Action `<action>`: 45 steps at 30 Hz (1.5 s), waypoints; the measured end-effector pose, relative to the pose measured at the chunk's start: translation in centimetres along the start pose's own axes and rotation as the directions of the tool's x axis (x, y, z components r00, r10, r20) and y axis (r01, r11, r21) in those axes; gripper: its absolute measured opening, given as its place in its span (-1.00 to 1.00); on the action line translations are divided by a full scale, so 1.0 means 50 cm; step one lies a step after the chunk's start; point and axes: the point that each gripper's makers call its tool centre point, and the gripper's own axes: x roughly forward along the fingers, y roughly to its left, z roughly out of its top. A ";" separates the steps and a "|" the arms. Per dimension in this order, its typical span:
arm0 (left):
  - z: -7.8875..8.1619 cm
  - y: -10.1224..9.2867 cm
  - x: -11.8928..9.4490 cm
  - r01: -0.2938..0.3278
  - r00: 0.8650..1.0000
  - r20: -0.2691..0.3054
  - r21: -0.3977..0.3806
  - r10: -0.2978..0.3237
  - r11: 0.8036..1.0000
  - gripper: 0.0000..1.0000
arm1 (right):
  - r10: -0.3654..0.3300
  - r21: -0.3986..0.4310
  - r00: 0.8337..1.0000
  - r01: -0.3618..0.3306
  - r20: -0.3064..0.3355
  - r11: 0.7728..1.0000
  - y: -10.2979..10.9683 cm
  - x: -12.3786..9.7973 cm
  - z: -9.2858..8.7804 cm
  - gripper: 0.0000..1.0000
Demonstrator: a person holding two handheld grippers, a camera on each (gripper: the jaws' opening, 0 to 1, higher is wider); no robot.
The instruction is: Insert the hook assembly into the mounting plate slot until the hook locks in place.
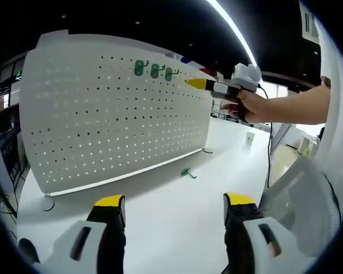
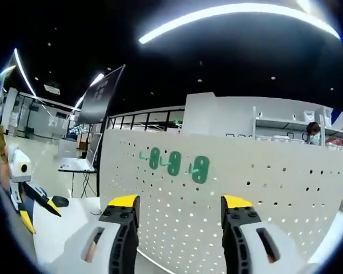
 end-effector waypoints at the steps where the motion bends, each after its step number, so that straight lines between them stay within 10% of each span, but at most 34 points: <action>1: 0.001 0.000 0.000 0.000 1.000 0.002 -0.001 0.000 1.000 0.44 | 0.001 -0.001 1.000 -0.001 -0.006 1.000 0.002 -0.006 -0.005 0.11; 45: -0.007 0.031 -0.011 -0.012 1.000 -0.016 0.002 0.012 1.000 0.53 | 0.116 0.147 0.965 -0.083 -0.235 0.986 0.068 -0.223 -0.200 0.25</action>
